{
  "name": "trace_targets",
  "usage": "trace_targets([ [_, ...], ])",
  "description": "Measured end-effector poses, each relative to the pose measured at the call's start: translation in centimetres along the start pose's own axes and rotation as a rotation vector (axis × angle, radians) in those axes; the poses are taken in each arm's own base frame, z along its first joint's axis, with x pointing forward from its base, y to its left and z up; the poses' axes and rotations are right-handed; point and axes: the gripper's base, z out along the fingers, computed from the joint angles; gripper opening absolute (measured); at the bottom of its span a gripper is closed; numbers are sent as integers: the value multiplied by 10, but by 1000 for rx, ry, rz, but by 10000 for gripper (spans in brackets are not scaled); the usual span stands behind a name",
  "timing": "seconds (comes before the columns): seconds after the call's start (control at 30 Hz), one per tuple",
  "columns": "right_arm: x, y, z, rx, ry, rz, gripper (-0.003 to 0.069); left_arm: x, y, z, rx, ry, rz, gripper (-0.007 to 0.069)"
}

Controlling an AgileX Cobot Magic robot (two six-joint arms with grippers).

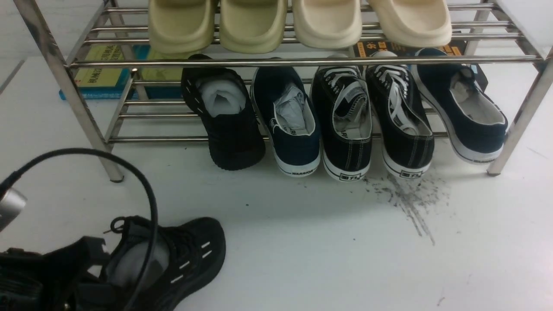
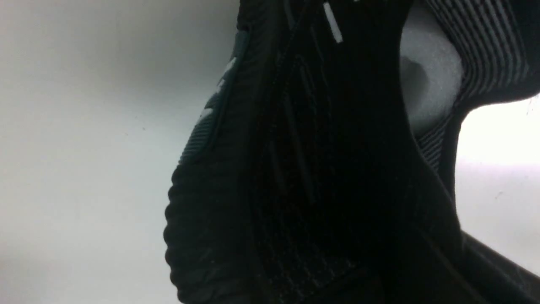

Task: Take the shoes off the shelf with your hand on the white table.
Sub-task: 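Set the held shoe down on the floor in front of the rack with the left gripper, then grasp the leftmost shoe on the bottom shelf of the shoe rack with the left gripper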

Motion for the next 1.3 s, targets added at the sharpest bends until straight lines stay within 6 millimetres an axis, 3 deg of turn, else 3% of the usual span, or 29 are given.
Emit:
trace_targets([
  [0.27, 0, 0, 0, 0, 0, 0, 239, 8, 1, 18, 150, 10, -77, 41],
  [0.67, 0, 0, 0, 0, 0, 0, 239, 6, 2, 21, 156, -3, -82, 78],
  [0.97, 0, 0, 0, 0, 0, 0, 239, 2, 1, 32, 159, 65, -45, 309],
  [1.0, 0, 0, 0, 0, 0, 0, 239, 2, -2, 29, 168, 77, -11, 375],
  [1.13, 0, 0, 0, 0, 0, 0, 239, -7, -13, 14, 145, 62, 110, 447],
  [1.3, 0, 0, 0, 0, 0, 0, 239, -28, -23, -14, -8, -21, 267, 420],
])
